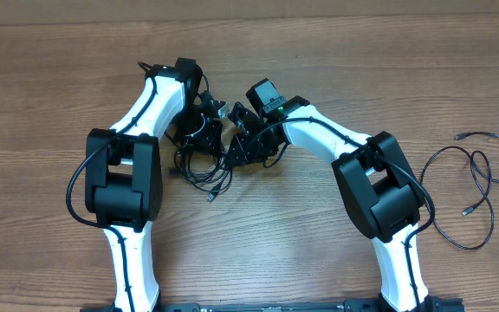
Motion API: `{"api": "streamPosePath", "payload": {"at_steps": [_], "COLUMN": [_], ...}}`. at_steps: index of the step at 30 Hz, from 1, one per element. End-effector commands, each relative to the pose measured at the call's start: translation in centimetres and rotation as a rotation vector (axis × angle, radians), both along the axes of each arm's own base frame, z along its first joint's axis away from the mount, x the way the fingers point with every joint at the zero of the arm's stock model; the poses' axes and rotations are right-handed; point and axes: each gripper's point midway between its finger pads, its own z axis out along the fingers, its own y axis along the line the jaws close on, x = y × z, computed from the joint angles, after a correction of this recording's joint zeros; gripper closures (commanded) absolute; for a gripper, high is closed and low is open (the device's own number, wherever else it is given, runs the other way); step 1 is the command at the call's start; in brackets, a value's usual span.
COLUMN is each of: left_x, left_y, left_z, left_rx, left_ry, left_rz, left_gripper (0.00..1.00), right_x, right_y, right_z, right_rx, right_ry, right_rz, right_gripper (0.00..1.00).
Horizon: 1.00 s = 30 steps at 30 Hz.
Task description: Untangle cables
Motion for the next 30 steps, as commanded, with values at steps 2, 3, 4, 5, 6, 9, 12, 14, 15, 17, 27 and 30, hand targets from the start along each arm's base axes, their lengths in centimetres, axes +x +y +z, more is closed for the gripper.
{"api": "streamPosePath", "payload": {"at_steps": [2, 3, 4, 5, 6, 9, 12, 14, 15, 17, 27, 30], "left_x": [-0.1, -0.1, -0.1, -0.1, -0.1, -0.1, -0.1, -0.1, -0.1, -0.1, 0.7, 0.7], "left_y": [0.0, 0.0, 0.0, 0.0, 0.0, 0.0, 0.0, 0.0, 0.0, 0.3, 1.3, 1.3], "left_z": [0.3, 0.3, 0.3, 0.3, 0.3, 0.3, 0.3, 0.3, 0.3, 0.2, -0.2, -0.2], "left_rx": [0.013, 0.017, 0.017, 0.016, 0.017, 0.018, 0.020, 0.020, 0.021, 0.036, 0.103, 0.103], "left_ry": [-0.011, -0.011, -0.011, -0.011, -0.010, -0.007, -0.005, -0.005, -0.005, -0.009, -0.046, -0.047], "left_rz": [0.011, 0.011, 0.011, 0.012, 0.014, 0.023, 0.028, 0.028, 0.028, 0.027, 0.030, 0.031], "left_gripper": [0.75, 0.75, 0.76, 0.76, 0.76, 0.76, 0.80, 0.81, 0.81, 0.82, 0.81, 0.81], "right_x": [-0.6, -0.6, -0.6, -0.7, -0.7, -0.7, -0.7, -0.5, -0.4, -0.3, 0.0, 1.0], "right_y": [0.3, 0.4, 0.4, 0.5, 0.5, 0.6, 0.6, 0.4, 0.2, 0.1, -0.3, -2.0], "right_z": [-0.8, -0.8, -0.8, -0.8, -0.8, -0.8, -0.8, -1.2, -1.4, -1.7, 3.6, 6.5], "right_rx": [-0.002, -0.001, 0.001, 0.001, 0.001, 0.002, 0.003, -0.016, -0.027, -0.041, 0.171, 0.217], "right_ry": [0.016, 0.016, 0.014, 0.014, 0.013, 0.010, 0.009, 0.001, -0.003, 0.004, 0.102, 0.105], "right_rz": [0.015, 0.016, 0.017, 0.019, 0.019, 0.021, 0.021, 0.016, 0.013, -0.003, 0.016, -0.030], "right_gripper": [0.78, 0.79, 0.80, 0.80, 0.80, 0.79, 0.78, 0.79, 0.81, 0.96, 0.96, 0.96]}}
